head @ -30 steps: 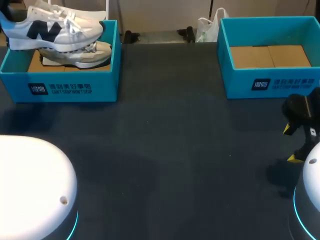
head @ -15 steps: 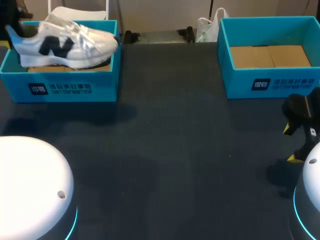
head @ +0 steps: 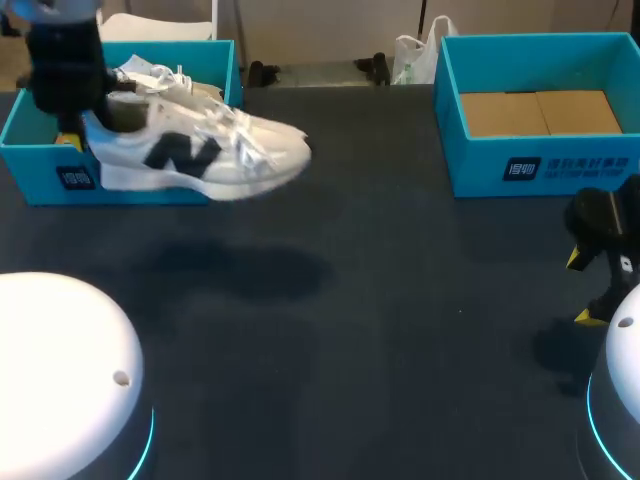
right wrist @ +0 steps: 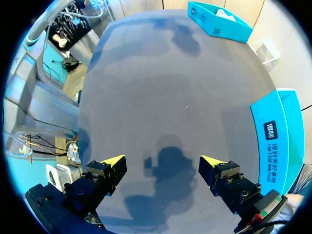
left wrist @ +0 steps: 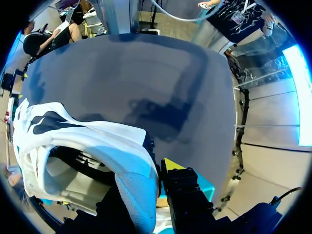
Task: Take the shoe out of the shoebox, open the shoe tongue, remove and reinsert the insole, then place the shoe into the shoebox
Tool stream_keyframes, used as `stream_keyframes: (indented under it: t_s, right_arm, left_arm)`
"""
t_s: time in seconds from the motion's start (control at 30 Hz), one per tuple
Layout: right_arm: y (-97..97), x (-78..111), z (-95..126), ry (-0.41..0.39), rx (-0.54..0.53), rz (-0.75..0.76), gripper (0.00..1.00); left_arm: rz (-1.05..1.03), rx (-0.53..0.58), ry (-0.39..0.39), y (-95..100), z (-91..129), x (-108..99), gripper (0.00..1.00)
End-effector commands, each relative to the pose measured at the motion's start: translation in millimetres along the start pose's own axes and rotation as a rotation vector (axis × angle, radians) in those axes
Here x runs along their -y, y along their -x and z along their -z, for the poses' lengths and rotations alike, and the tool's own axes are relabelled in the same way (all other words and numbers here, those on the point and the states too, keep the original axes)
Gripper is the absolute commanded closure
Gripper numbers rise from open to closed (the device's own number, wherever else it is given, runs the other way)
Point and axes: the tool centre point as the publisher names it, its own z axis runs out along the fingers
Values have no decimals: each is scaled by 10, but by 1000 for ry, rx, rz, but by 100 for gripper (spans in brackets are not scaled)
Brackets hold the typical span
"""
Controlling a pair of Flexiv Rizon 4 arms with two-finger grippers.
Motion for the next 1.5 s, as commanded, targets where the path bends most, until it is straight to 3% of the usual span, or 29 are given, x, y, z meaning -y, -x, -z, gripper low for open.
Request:
stream_keyframes:
  t_s: [0.03, 0.5, 0.73, 1.03, 1.5]
  right_arm:
    - [-8, -4, -11, -3, 3, -1, 0]
    - [-8, -4, -11, -3, 3, -1, 0]
    - [-8, -4, -11, -3, 3, -1, 0]
    - [-8, -4, -11, -3, 3, -1, 0]
    - [-8, -4, -11, -3, 3, -1, 0]
  left_arm:
    - [6, 10, 124, 250, -66, 405, 100]
    - [7, 28, 110, 300, -76, 450, 100]
    - [-101, -14, 110, 782, -530, 789, 100]
    - [-134, -35, 27, 1296, -922, 1030, 100]
    - [-159, -26, 27, 1352, -976, 1041, 100]
